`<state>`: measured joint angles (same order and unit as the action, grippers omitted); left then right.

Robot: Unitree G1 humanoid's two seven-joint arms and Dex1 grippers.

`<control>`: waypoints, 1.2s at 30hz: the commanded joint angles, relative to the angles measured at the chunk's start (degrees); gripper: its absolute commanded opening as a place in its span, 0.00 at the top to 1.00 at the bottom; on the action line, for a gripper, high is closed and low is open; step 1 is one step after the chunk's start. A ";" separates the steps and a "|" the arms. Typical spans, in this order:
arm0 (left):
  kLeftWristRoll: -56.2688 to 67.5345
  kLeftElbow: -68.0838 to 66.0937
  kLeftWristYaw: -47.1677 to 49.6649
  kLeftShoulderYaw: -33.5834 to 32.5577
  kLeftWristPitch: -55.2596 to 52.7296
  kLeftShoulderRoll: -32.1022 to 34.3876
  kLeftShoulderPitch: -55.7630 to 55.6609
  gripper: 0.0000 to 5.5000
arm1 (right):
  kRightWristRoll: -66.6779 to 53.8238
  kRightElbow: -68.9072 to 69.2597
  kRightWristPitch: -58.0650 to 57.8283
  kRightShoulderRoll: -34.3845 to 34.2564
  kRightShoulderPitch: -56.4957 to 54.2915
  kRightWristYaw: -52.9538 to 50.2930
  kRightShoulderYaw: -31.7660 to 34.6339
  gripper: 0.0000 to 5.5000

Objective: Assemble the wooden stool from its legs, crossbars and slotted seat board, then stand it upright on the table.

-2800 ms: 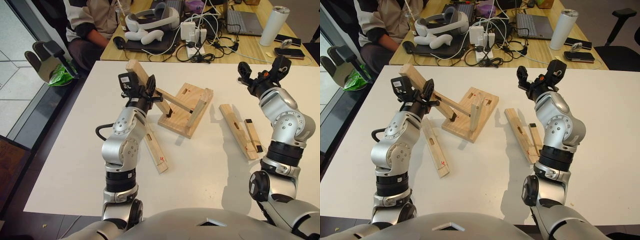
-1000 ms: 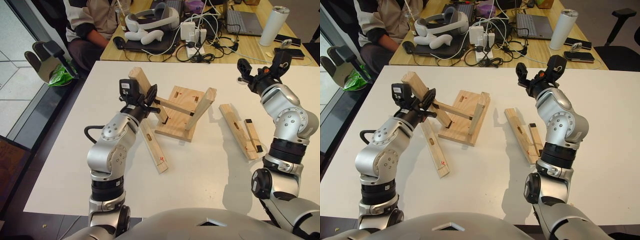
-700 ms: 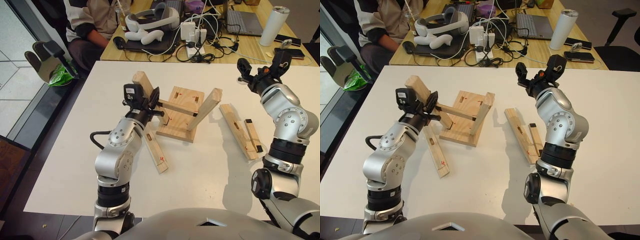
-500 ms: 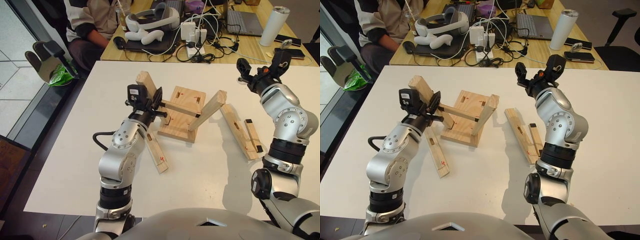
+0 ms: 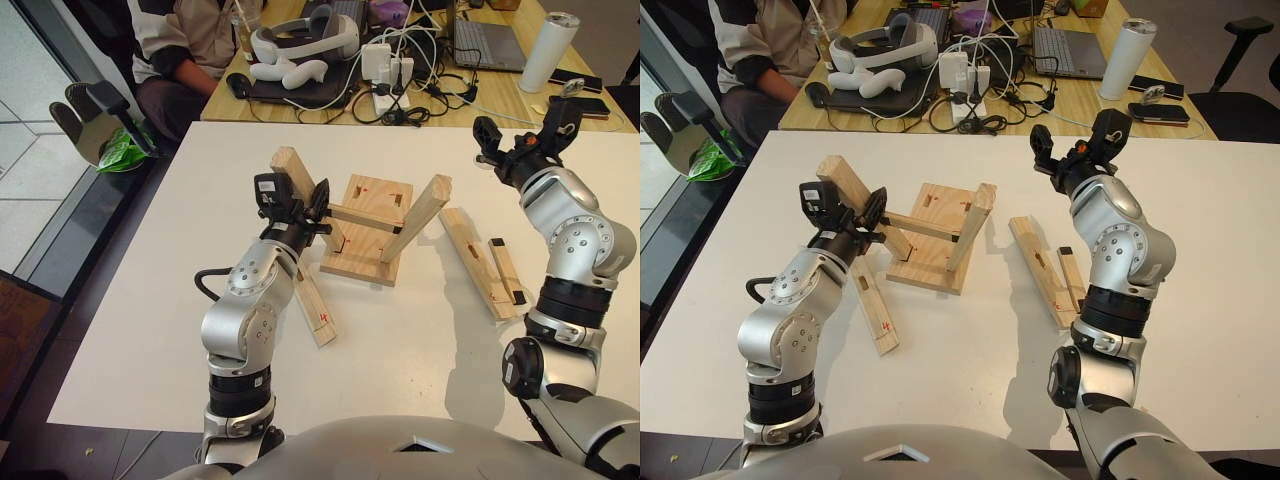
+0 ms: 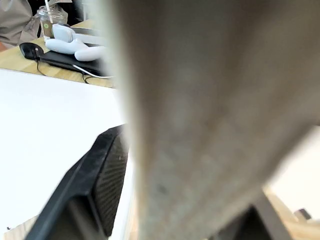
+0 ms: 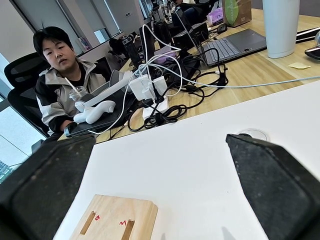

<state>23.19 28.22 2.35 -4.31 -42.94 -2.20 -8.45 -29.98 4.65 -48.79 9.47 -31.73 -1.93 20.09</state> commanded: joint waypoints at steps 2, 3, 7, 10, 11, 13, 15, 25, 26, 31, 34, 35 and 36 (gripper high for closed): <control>10.25 1.63 5.90 -7.94 -3.82 -6.29 -5.15 0.64 | 0.08 0.22 -0.09 0.02 0.14 -0.22 -0.07 0.12; 11.46 1.69 6.64 -8.33 -4.36 -6.23 -5.47 0.64 | 0.07 0.22 -0.08 0.00 0.14 -0.22 -0.07 0.12; 9.14 2.12 5.41 -2.53 -4.99 -1.37 -2.51 0.64 | 0.11 0.25 -0.07 0.02 0.11 -0.19 -0.14 0.12; 5.58 2.59 1.67 3.91 -4.04 3.21 0.76 0.64 | 0.10 0.23 -0.14 0.10 0.04 -0.16 -0.15 0.12; 3.52 2.26 -0.07 6.69 -3.76 5.92 1.95 0.64 | 0.09 0.20 -0.17 0.15 -0.01 -0.13 -0.15 0.12; -3.06 -0.29 -2.20 13.07 -3.94 13.37 3.72 0.64 | 0.08 0.18 -0.22 0.23 -0.07 -0.10 -0.16 0.12; -6.99 -2.18 -2.82 16.06 -4.64 17.05 4.65 0.64 | 0.05 0.08 -0.33 0.34 -0.20 -0.02 -0.22 0.12; -4.97 -1.17 0.20 7.99 -3.15 7.66 2.01 0.64 | 0.33 -0.18 0.08 0.54 -0.56 0.37 -1.10 0.12; -3.44 -0.63 0.65 5.62 -2.48 5.93 1.09 0.64 | 0.33 -0.17 0.17 0.45 -0.55 0.33 -1.10 0.12; 4.85 2.69 0.73 -1.07 -1.99 -0.04 -2.66 0.64 | -0.04 0.37 0.98 -0.04 -0.45 0.39 -0.86 0.12; 7.73 4.33 -0.39 -1.16 -2.99 -0.13 -3.34 0.64 | -1.41 1.81 3.04 -0.56 -0.60 2.67 -1.14 0.12; 7.92 4.68 -0.55 -0.82 -3.06 0.17 -3.25 0.64 | -1.64 2.29 3.66 -0.59 -0.55 3.50 -1.44 0.12; 7.69 4.92 -0.59 -0.64 -2.81 0.62 -2.94 0.63 | -2.15 3.00 4.35 -0.66 -0.54 4.57 -1.75 0.09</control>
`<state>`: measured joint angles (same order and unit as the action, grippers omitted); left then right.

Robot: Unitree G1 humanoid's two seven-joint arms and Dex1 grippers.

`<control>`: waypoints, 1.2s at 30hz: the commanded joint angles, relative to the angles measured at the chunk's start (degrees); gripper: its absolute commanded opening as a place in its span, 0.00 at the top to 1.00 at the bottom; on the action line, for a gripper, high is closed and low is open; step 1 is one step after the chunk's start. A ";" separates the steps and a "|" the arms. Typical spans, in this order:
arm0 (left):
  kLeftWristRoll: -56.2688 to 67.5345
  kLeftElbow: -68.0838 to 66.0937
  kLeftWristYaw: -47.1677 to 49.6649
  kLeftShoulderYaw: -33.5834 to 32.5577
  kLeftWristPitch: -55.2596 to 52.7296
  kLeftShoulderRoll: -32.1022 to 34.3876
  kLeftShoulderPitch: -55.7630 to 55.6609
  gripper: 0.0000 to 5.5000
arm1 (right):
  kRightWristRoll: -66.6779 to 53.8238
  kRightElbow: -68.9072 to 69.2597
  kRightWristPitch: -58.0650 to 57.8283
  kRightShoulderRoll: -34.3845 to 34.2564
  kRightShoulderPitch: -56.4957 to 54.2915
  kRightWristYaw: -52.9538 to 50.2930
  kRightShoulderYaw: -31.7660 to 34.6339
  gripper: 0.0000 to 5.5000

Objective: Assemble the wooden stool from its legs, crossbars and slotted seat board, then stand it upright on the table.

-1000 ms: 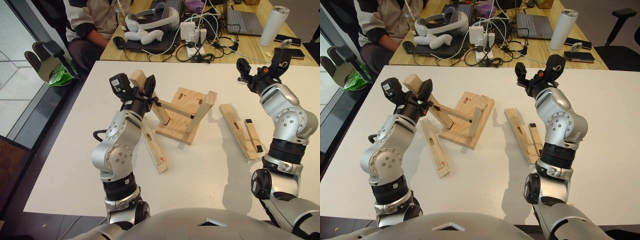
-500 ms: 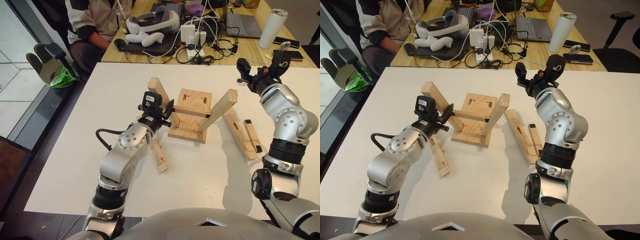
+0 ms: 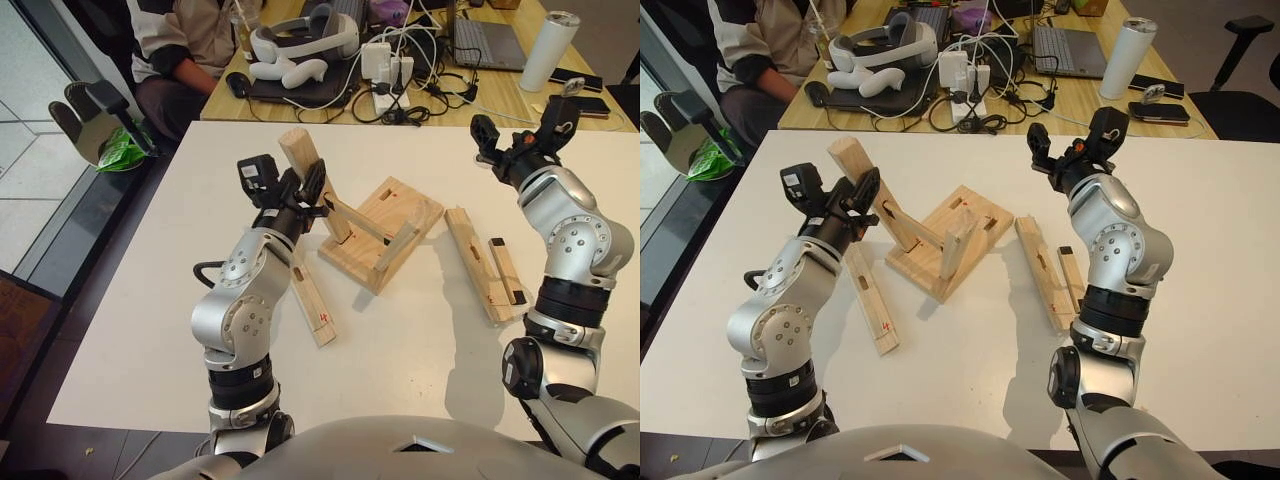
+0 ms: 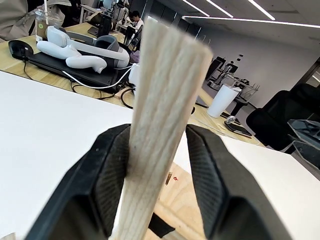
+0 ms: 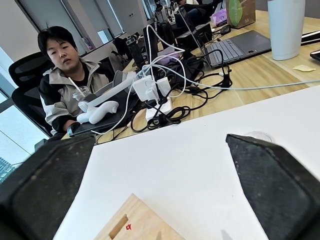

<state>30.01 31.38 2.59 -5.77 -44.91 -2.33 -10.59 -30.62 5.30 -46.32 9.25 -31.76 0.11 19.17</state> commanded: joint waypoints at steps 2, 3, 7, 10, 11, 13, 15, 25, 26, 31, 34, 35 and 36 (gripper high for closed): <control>0.69 2.05 -1.09 0.46 -0.29 1.43 -0.35 0.58 | -3.52 4.22 3.43 -0.98 -0.88 4.88 -0.72 0.03; 0.79 2.22 -1.42 0.07 -0.06 1.82 -0.30 0.55 | -5.51 5.59 4.15 -1.18 -1.25 6.88 -0.62 0.02; 2.77 2.90 -2.71 -0.73 -0.68 2.62 -0.55 0.44 | -16.94 10.91 3.73 -1.85 -3.91 11.95 1.50 0.02; 5.33 3.78 -3.03 -2.63 -0.51 2.83 -1.06 0.44 | -32.98 14.99 -0.24 -1.41 -5.62 12.88 3.27 0.02; 6.51 4.21 -3.08 -3.59 -0.41 2.96 -1.53 0.44 | -38.68 16.59 -2.03 -0.58 -5.17 13.18 3.12 0.02; 10.78 5.30 -2.99 -7.08 -0.29 3.47 -3.14 0.44 | -51.37 19.70 -5.33 2.21 -3.00 13.15 2.17 0.02; 15.21 5.86 -2.44 -10.50 -0.31 4.14 -4.81 0.44 | -62.35 21.11 -6.80 5.08 -0.54 12.42 1.42 0.02; 27.00 -0.70 3.70 -24.05 4.57 11.58 -10.65 0.44 | -75.97 21.84 -14.22 21.82 17.58 20.49 -6.30 0.02; 26.86 -1.47 4.12 -24.47 5.25 12.19 -10.83 0.44 | -76.55 22.09 -14.93 22.69 19.30 21.56 -7.50 0.02; 26.25 -3.07 5.83 -23.50 7.63 12.58 -10.43 0.44 | -69.90 24.06 -17.62 26.80 24.67 26.57 -13.72 0.02; 24.48 -3.68 6.27 -21.67 8.74 12.61 -9.54 0.44 | -47.56 26.00 -13.59 29.22 24.03 27.82 -21.87 0.02; 23.68 -3.80 6.35 -20.96 8.99 12.65 -9.23 0.44 | -41.83 26.36 -11.52 29.21 23.48 27.70 -23.90 0.02; 23.01 -3.80 6.28 -20.31 9.14 12.63 -8.89 0.44 | -37.21 26.65 -9.53 29.02 23.16 27.78 -25.24 0.02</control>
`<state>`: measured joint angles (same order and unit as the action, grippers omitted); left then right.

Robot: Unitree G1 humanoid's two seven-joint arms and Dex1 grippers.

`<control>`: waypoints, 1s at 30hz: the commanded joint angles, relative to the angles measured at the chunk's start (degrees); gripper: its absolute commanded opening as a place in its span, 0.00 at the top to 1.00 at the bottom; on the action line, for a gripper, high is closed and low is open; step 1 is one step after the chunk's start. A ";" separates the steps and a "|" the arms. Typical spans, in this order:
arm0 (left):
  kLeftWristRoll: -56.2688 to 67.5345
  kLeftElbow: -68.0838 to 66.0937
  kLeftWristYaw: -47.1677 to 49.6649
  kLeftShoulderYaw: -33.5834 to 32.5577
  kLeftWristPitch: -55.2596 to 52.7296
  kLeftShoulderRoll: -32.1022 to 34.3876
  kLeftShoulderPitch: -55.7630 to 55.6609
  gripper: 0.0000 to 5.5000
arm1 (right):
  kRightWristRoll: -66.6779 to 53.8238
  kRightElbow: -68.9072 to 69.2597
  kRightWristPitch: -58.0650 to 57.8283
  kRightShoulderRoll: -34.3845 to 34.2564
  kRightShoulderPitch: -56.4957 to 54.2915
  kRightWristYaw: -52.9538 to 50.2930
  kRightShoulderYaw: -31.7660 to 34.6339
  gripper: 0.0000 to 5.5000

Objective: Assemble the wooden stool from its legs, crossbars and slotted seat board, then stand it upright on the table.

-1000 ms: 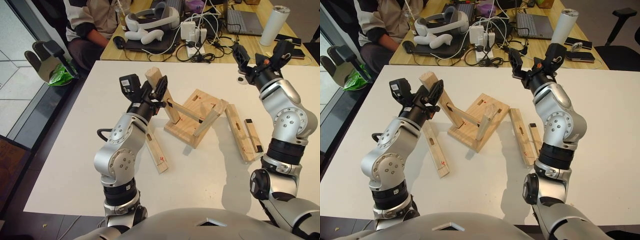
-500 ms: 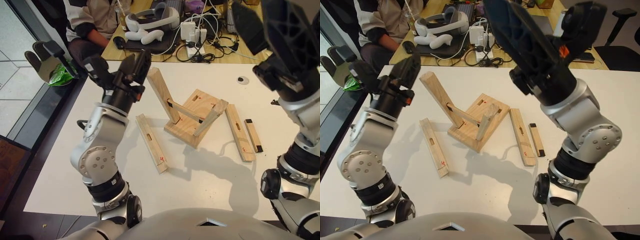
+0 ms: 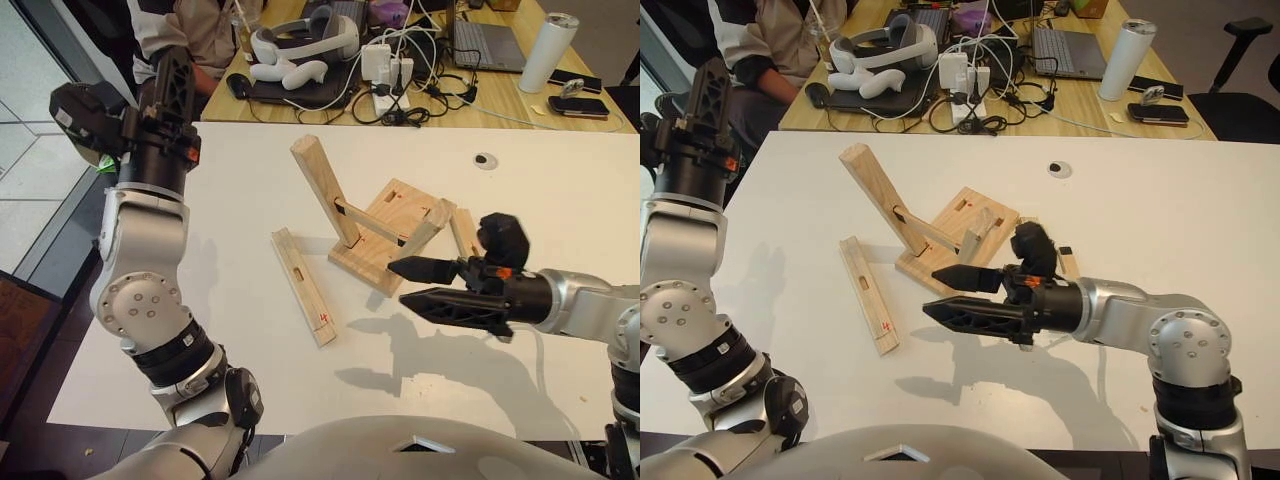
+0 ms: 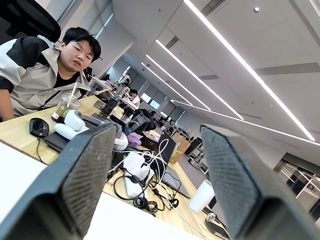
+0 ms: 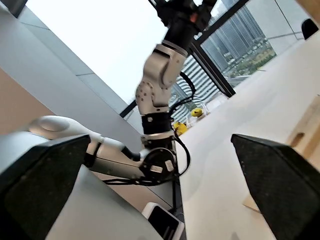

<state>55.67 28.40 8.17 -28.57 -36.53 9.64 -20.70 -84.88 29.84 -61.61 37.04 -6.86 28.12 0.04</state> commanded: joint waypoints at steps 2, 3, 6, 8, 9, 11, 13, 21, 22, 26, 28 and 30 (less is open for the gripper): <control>-3.60 -0.77 0.48 3.35 1.00 0.61 1.85 0.44 | 25.26 2.24 9.70 1.12 -1.79 0.06 -7.98 0.02; -3.90 -0.79 0.40 3.57 1.14 0.61 2.13 0.44 | 29.08 1.97 11.58 1.23 -1.71 0.23 -8.89 0.02; -4.68 -1.19 0.28 4.14 1.86 0.67 2.61 0.44 | 39.02 -0.15 16.53 0.90 -0.76 0.04 -10.92 0.02; -5.16 -1.33 0.28 4.63 2.06 0.68 2.76 0.44 | 43.77 -1.12 18.10 0.26 0.09 -1.20 -11.41 0.02; -5.41 -1.34 0.28 4.87 2.11 0.72 2.75 0.44 | 45.49 -1.43 18.41 -0.16 0.45 -1.93 -11.37 0.02; -6.18 -1.24 0.61 5.47 2.17 0.96 2.20 0.44 | 49.44 -2.27 18.86 -0.34 0.79 -3.57 -11.48 0.02; -7.44 -0.98 1.74 6.51 2.16 0.78 1.14 0.44 | 51.81 -3.86 19.48 -1.47 0.57 -4.63 -10.66 0.02; -11.62 -0.17 5.13 10.50 1.57 0.15 -1.29 0.44 | 56.81 -6.13 19.94 -4.43 -0.77 -5.31 -9.44 0.02; -11.65 0.45 6.09 11.07 1.02 -0.06 -2.82 0.44 | 56.89 -6.20 19.85 -4.98 -0.82 -5.19 -9.37 0.02; -5.15 2.56 8.04 14.95 -3.73 -2.88 -9.37 0.44 | 57.53 -5.40 19.28 -8.16 -0.28 -6.03 -10.52 0.02; -1.48 2.09 7.07 19.29 -6.43 -5.81 -11.00 0.44 | 58.61 -5.58 19.25 -10.89 0.05 -7.33 -11.87 0.02; -3.08 1.20 5.40 23.91 -8.11 -5.92 -11.41 0.44 | 59.75 -6.05 19.35 -13.52 0.11 -8.69 -13.18 0.02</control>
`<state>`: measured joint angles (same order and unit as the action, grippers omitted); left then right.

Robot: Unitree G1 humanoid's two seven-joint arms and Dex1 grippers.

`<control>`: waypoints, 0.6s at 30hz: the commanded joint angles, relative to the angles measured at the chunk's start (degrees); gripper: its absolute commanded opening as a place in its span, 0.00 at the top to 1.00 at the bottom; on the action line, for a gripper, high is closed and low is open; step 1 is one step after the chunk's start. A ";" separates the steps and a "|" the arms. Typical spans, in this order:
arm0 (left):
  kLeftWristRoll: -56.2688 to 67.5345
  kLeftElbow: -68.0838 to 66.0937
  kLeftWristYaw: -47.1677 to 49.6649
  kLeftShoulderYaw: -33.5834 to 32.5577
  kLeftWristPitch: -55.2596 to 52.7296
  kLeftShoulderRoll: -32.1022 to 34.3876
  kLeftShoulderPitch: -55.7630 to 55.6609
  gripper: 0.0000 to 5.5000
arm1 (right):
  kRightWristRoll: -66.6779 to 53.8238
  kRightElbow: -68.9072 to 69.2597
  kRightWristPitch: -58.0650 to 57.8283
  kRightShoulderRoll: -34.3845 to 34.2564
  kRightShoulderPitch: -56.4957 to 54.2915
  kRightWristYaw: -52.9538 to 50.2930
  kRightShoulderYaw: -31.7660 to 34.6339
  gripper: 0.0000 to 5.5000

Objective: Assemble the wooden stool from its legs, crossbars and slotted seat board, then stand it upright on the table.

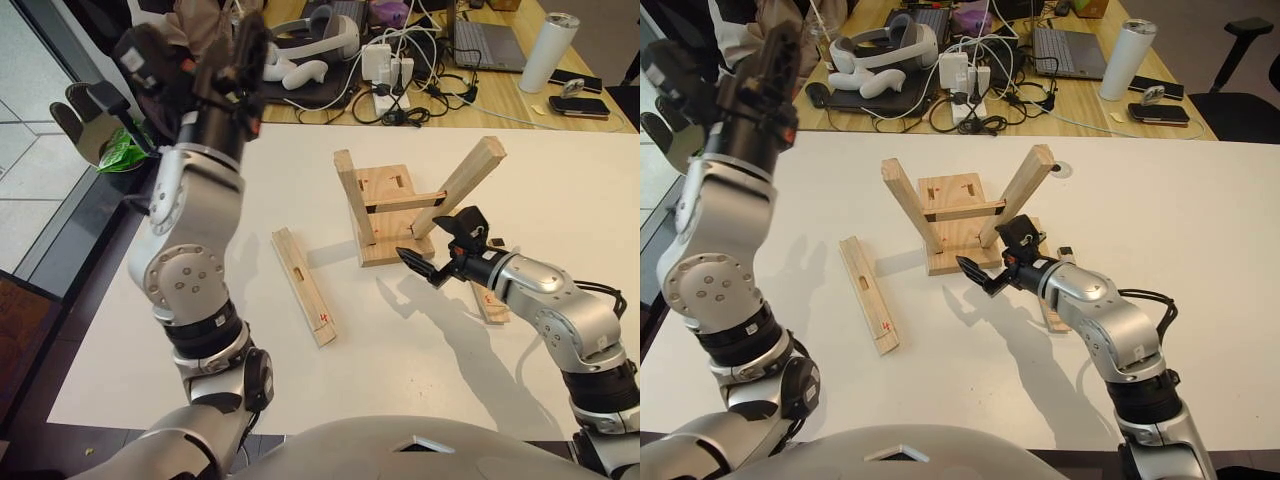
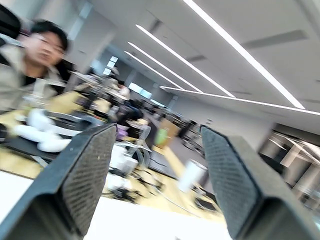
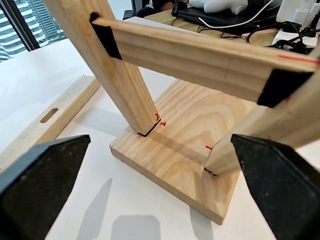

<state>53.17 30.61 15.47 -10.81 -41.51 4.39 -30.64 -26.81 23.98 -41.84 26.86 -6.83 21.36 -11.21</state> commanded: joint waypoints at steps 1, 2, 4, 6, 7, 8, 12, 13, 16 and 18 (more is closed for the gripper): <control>-2.64 -1.79 -2.86 8.48 -3.72 0.06 -1.28 0.44 | 2.05 -0.35 -0.42 -4.60 0.18 -2.59 -2.22 0.02; -4.86 -2.46 -3.87 10.57 -3.90 0.98 -1.06 0.44 | 2.35 -0.46 -0.49 -5.71 0.34 -3.22 -2.37 0.02; -9.54 -4.36 -5.95 13.75 -2.92 2.43 -1.54 0.44 | 2.99 -0.51 -0.40 -7.44 1.27 -4.17 -2.89 0.02; -14.43 -6.30 -8.21 15.65 -0.84 3.93 -3.12 0.44 | 3.85 -0.48 0.04 -8.52 2.54 -4.64 -3.54 0.02; -17.71 -7.45 -9.41 17.00 0.50 5.10 -3.99 0.44 | 4.27 -0.54 0.30 -9.08 3.13 -4.95 -3.71 0.02; -20.77 -8.37 -10.75 18.42 1.81 6.15 -4.74 0.44 | 4.64 -0.62 0.53 -9.66 3.64 -5.20 -3.87 0.02; -26.93 -10.05 -14.78 21.26 4.42 6.97 -5.10 0.44 | 5.90 -0.92 0.66 -11.04 4.71 -5.34 -4.17 0.02; -27.70 -10.33 -15.44 21.52 4.66 6.70 -4.74 0.44 | 6.14 -1.02 0.63 -11.27 4.82 -5.24 -4.08 0.02; -28.95 -11.14 -16.83 21.85 4.54 5.69 -2.92 0.44 | 6.67 -1.13 0.47 -11.71 4.97 -4.94 -3.93 0.02; -29.70 -12.12 -17.21 21.59 4.28 5.03 -1.58 0.44 | 6.95 -1.17 0.45 -11.80 5.01 -4.75 -4.05 0.02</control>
<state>24.57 19.70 -1.34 10.78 -36.78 10.05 -33.69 -20.49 22.88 -41.43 15.22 -2.22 16.71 -15.45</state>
